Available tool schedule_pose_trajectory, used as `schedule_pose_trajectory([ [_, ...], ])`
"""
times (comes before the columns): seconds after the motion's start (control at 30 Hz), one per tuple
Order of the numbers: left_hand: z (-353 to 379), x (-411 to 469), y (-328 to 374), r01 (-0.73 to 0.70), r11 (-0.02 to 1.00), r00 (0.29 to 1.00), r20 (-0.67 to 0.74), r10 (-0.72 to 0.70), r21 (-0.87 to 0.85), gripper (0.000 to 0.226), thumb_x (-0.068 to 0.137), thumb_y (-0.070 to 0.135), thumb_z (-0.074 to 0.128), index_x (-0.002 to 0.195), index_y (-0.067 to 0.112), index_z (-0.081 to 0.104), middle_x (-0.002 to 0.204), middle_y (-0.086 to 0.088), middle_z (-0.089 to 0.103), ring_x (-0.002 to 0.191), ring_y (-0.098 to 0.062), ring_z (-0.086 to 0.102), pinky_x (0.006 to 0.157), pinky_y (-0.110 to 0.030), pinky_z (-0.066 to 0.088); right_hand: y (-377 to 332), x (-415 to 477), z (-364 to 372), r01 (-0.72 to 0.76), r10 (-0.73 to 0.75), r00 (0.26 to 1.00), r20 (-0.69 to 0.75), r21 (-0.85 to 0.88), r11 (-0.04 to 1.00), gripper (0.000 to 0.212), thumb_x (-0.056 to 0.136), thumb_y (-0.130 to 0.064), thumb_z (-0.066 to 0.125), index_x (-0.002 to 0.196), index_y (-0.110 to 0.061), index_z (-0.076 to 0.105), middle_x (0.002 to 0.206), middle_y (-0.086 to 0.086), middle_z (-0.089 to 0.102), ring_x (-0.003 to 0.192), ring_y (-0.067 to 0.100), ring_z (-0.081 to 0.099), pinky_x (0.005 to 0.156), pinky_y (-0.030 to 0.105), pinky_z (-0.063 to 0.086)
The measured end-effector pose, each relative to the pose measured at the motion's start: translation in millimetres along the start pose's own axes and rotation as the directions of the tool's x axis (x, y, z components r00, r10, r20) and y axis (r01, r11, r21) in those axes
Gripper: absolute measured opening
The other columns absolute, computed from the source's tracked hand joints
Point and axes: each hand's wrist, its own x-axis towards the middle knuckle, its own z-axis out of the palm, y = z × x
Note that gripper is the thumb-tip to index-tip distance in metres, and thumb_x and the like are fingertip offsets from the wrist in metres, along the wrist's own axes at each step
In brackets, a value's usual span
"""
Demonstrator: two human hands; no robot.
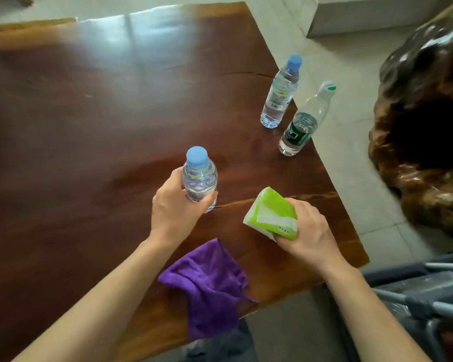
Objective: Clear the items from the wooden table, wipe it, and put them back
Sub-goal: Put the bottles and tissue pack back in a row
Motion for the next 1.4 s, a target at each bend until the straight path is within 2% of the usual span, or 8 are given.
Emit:
schedule_pose_trajectory([
  [0.33, -54, 49, -41, 0.123, 0.991, 0.969, -0.207, -0.133, -0.059, 0.055, 0.068, 0.038, 0.088, 0.113, 0.020, 0.062, 0.098, 0.005, 0.076, 0.087, -0.018, 0.073, 0.082, -0.042, 0.058, -89, 112, 17, 0.268, -0.267, 0.961, 0.079, -0.005, 0.963, 0.074, 0.068, -0.036, 0.081, 0.135, -0.022, 0.054, 0.128, 0.000, 0.062, 0.116, 0.028, 0.057, 0.100, 0.044, 0.042],
  [0.6, -45, 111, -49, 0.159, 0.985, 0.953, -0.251, -0.170, -0.064, 0.056, 0.069, 0.035, 0.089, 0.115, 0.016, 0.063, 0.101, 0.001, 0.076, 0.093, -0.023, 0.073, 0.084, -0.043, 0.056, -112, 219, 27, 0.434, -0.410, 0.886, 0.217, -0.073, 0.898, 0.074, 0.068, -0.035, 0.081, 0.136, -0.019, 0.056, 0.130, 0.001, 0.064, 0.123, 0.029, 0.056, 0.103, 0.044, 0.042],
  [0.8, -36, 126, -56, 0.193, 0.981, 0.946, -0.260, -0.195, -0.035, 0.056, 0.069, 0.034, 0.088, 0.115, 0.017, 0.062, 0.103, 0.001, 0.076, 0.094, -0.024, 0.072, 0.084, -0.044, 0.056, -114, 256, 36, 0.491, -0.445, 0.834, 0.326, -0.070, 0.868, 0.080, 0.067, -0.034, 0.081, 0.140, -0.022, 0.052, 0.135, -0.001, 0.061, 0.129, 0.027, 0.053, 0.109, 0.045, 0.036],
  [0.93, -33, 129, -62, 0.200, 0.979, 0.944, -0.262, -0.202, -0.035, 0.054, 0.069, 0.033, 0.088, 0.113, 0.017, 0.062, 0.102, 0.002, 0.075, 0.094, -0.023, 0.071, 0.083, -0.044, 0.055, -113, 269, 42, 0.504, -0.435, 0.810, 0.393, -0.088, 0.859, 0.085, 0.067, -0.035, 0.079, 0.144, -0.027, 0.044, 0.141, -0.006, 0.054, 0.136, 0.021, 0.044, 0.111, 0.037, 0.023],
  [1.07, -30, 127, -66, 0.198, 0.980, 0.948, -0.253, -0.195, -0.015, 0.058, 0.069, 0.035, 0.087, 0.117, 0.018, 0.059, 0.107, 0.003, 0.072, 0.096, -0.022, 0.069, 0.085, -0.042, 0.054, -112, 273, 42, 0.511, -0.415, 0.795, 0.442, -0.120, 0.851, 0.095, 0.069, -0.042, 0.079, 0.151, -0.029, 0.034, 0.151, -0.007, 0.044, 0.143, 0.018, 0.035, 0.116, 0.039, 0.015],
  [1.23, -33, 114, -73, 0.212, 0.977, 0.967, -0.137, -0.214, -0.030, 0.074, 0.071, 0.034, 0.087, 0.135, 0.020, 0.051, 0.127, 0.003, 0.063, 0.117, -0.020, 0.062, 0.098, -0.046, 0.051, -107, 252, 29, 0.513, -0.436, 0.824, 0.362, -0.147, 0.846, 0.114, 0.066, -0.056, 0.083, 0.158, -0.026, 0.022, 0.161, 0.002, 0.030, 0.150, 0.022, 0.024, 0.119, 0.043, 0.014],
  [1.3, -34, 102, -76, 0.235, 0.972, 0.966, -0.120, -0.230, 0.024, 0.078, 0.073, 0.036, 0.086, 0.139, 0.021, 0.048, 0.133, 0.003, 0.058, 0.121, -0.017, 0.058, 0.100, -0.041, 0.049, -104, 235, 21, 0.499, -0.450, 0.847, 0.283, -0.130, 0.857, 0.109, 0.069, -0.054, 0.083, 0.157, -0.022, 0.028, 0.159, 0.006, 0.034, 0.149, 0.025, 0.028, 0.118, 0.044, 0.019],
  [1.4, -39, 76, -77, 0.245, 0.960, 0.960, -0.171, -0.222, 0.132, 0.070, 0.080, 0.035, 0.080, 0.139, 0.016, 0.048, 0.135, -0.003, 0.056, 0.122, -0.020, 0.057, 0.098, -0.038, 0.048, -96, 202, 12, 0.481, -0.465, 0.874, 0.142, -0.117, 0.869, 0.087, 0.075, -0.044, 0.082, 0.149, -0.015, 0.045, 0.150, 0.009, 0.048, 0.141, 0.028, 0.042, 0.113, 0.047, 0.034],
])
